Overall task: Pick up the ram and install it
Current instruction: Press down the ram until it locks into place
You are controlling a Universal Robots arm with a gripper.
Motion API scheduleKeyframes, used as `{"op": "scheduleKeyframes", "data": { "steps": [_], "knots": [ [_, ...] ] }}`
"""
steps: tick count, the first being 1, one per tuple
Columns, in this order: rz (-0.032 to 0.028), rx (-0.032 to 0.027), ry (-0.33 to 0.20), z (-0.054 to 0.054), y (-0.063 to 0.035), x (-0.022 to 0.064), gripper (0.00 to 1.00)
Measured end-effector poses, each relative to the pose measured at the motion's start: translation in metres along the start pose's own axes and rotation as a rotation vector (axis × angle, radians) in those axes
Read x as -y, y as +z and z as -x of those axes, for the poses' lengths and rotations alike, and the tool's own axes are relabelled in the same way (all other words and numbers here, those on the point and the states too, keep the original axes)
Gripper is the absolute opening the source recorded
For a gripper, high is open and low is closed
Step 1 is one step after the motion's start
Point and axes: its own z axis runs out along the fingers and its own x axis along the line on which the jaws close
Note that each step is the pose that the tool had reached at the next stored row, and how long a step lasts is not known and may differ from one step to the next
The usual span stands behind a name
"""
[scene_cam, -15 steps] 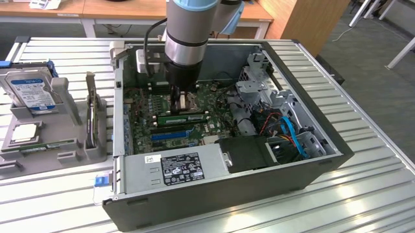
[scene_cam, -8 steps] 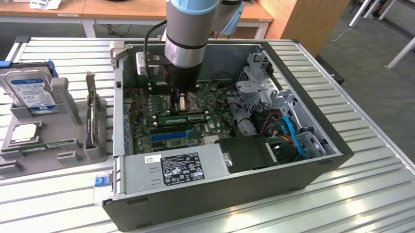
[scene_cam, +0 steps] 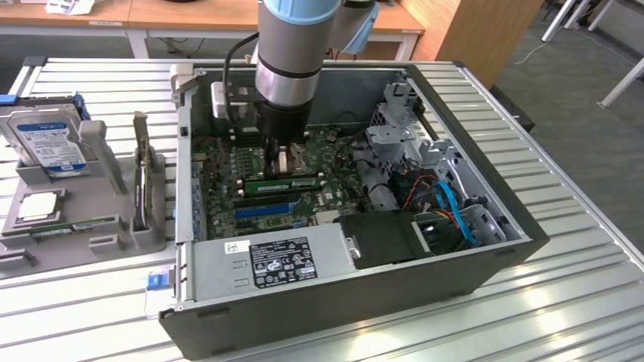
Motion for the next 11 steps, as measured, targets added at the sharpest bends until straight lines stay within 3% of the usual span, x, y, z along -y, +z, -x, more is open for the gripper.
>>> {"op": "scheduleKeyframes", "data": {
  "steps": [11],
  "knots": [
    [-0.0001,0.0002,0.0,-0.0002,0.0031,0.0002,0.1]
  ]
}}
